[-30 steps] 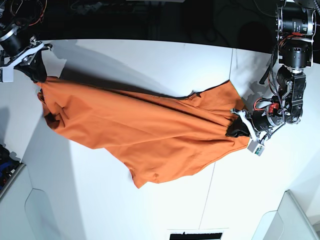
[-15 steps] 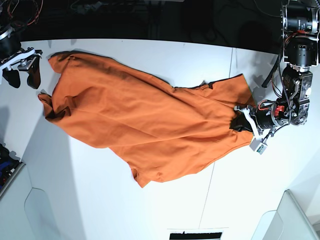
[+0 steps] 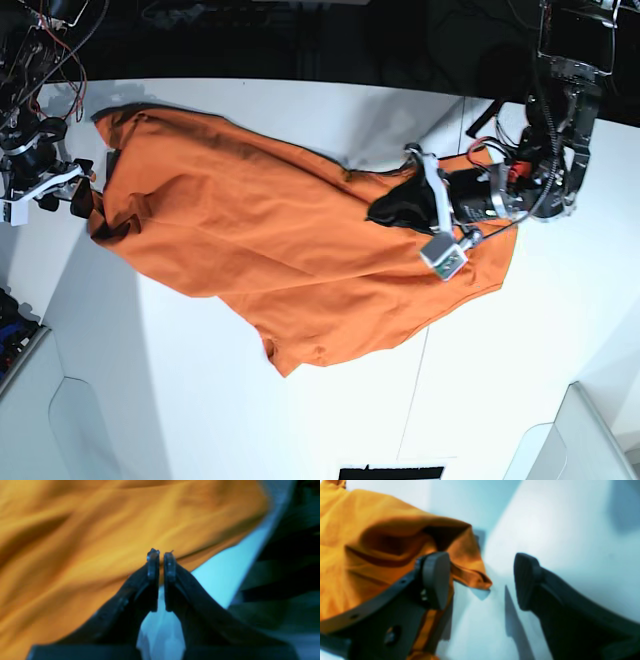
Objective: Layout the t-shirt on the table in an organized manner, then fold the t-shirt properly
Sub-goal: 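Release the shirt with the right gripper and regrasp its hem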
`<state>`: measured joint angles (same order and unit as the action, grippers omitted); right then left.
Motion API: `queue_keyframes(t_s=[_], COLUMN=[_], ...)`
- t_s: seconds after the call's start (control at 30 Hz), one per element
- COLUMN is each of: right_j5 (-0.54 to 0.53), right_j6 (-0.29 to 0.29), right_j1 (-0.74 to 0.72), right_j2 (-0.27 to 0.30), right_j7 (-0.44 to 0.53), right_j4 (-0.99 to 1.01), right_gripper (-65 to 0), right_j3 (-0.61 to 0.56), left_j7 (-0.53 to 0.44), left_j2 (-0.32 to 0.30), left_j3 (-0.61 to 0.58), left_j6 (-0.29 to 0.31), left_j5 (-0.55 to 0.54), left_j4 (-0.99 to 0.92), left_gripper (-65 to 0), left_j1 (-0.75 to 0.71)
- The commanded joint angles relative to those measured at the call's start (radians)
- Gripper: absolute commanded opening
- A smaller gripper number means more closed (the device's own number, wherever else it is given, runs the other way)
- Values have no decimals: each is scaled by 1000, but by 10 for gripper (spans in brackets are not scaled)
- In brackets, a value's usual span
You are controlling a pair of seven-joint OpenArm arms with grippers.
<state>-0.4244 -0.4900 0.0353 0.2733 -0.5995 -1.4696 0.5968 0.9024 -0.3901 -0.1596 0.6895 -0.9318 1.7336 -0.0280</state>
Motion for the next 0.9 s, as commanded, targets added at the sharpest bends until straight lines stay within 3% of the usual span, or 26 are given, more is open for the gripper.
queue_keyframes(t_s=[0.0,0.1,0.17,0.37,0.5,0.6,0.63,0.77,0.87], right_j5=[-8,50,54,114,129,130,134,137,138], right_j6=[-4,-4,-4,-4,-3,-2,0,0,0], right_j1=[-36,-42,-40,-61,-49,-52,-55,-57,-57], right_j2=[29,31,31,31,32,32,32,31,32], right_j7=[31,30,31,32,32,61,64,71,78], right_j4=[-1,27,48,88,88,88,88,88,88], right_gripper=[-300,-472,-526,-514,-372,-369,-401,-629,-650], right_j3=[-8,-43,-64,-128,-130,-131,-131,-131,-131], left_j7=[-27,-73,-111,-151,-152,-168,-170,-170,-169], left_j2=[35,125,171,290,330,328,328,327,314], left_j3=[-29,-146,-215,-286,-286,-286,-286,-286,-283], left_j6=[9,9,9,9,9,9,9,9,9], left_j5=[-4,121,203,328,327,328,332,384,409], left_j4=[18,17,14,-36,-108,-141,-145,-150,-151], left_gripper=[-609,-609,-609,-609,-609,-609,-609,-609,-609], left_j1=[15,-15,-32,-37,-48,-47,-47,-56,-61])
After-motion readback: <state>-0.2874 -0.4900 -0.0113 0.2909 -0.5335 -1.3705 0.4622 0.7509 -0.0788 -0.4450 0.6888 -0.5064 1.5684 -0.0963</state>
